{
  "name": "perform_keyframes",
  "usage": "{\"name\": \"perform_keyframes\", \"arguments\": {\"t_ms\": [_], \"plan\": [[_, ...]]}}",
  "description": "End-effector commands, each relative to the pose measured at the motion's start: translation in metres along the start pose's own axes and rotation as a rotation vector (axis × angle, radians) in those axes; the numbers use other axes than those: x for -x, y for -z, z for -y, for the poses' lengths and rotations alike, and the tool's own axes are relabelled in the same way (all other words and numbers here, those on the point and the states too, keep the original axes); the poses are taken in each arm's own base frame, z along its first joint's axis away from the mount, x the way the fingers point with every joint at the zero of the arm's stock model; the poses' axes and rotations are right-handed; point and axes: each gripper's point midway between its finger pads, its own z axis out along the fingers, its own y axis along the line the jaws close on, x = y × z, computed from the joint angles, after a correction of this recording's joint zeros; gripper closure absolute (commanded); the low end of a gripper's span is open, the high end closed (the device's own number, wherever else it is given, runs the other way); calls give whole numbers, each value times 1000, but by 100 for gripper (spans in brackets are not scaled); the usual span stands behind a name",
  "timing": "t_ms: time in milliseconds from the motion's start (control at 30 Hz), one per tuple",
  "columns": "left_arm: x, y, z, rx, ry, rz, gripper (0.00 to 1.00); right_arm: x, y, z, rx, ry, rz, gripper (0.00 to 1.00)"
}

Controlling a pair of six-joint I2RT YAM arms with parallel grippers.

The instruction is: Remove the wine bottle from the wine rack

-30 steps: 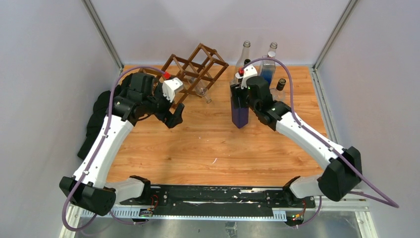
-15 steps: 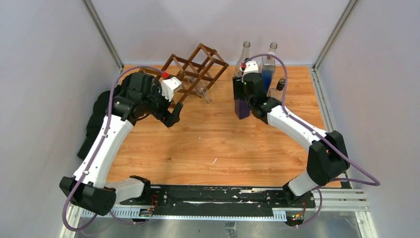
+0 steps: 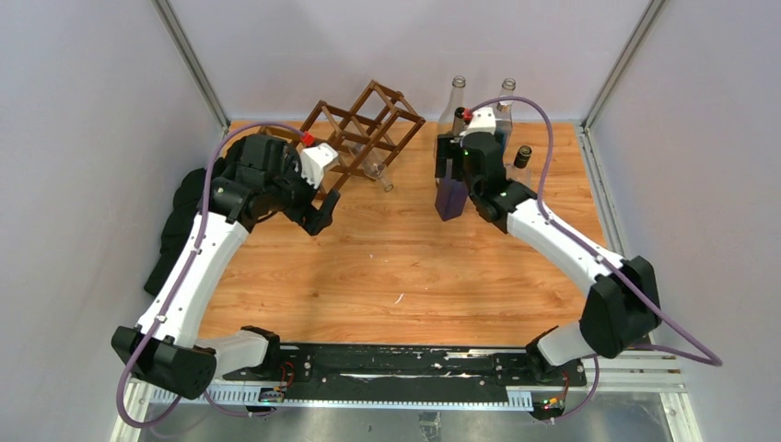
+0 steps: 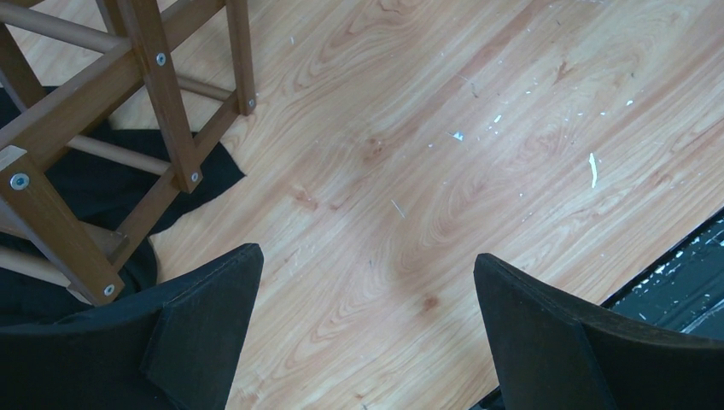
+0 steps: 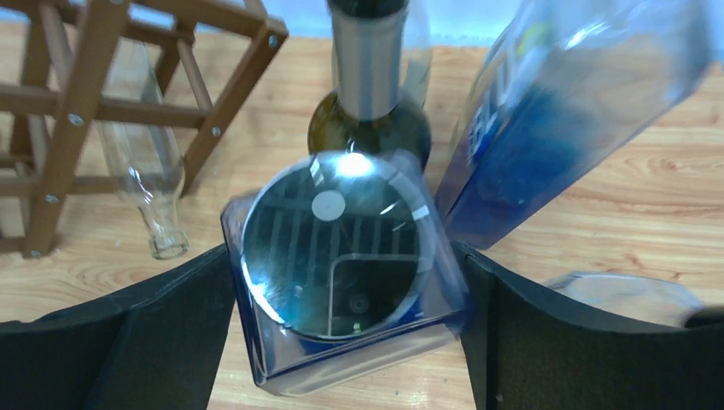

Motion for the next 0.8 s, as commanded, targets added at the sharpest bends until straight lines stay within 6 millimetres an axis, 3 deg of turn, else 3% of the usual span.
{"name": "perform_keyframes", "arguments": {"t_ms": [0,200,267,367,533,767], "plan": [[11,2,-8,27,-12,21,0,67,35,21,-64,-102,150,7],[18,4,-14,42,-6,31,0,109,70,24,-30,-157,222,5],[17,3,-16,44,2,28,0,120,79,15,10,-155,231,6],[17,1,-23,54,16,25,0,125,80,-17,148,-138,183,14],[14,4,-37,74,39,28,0,110,69,-77,359,-96,53,23],[6,4,-41,76,44,19,0,54,33,-140,449,-5,-117,25]]}}
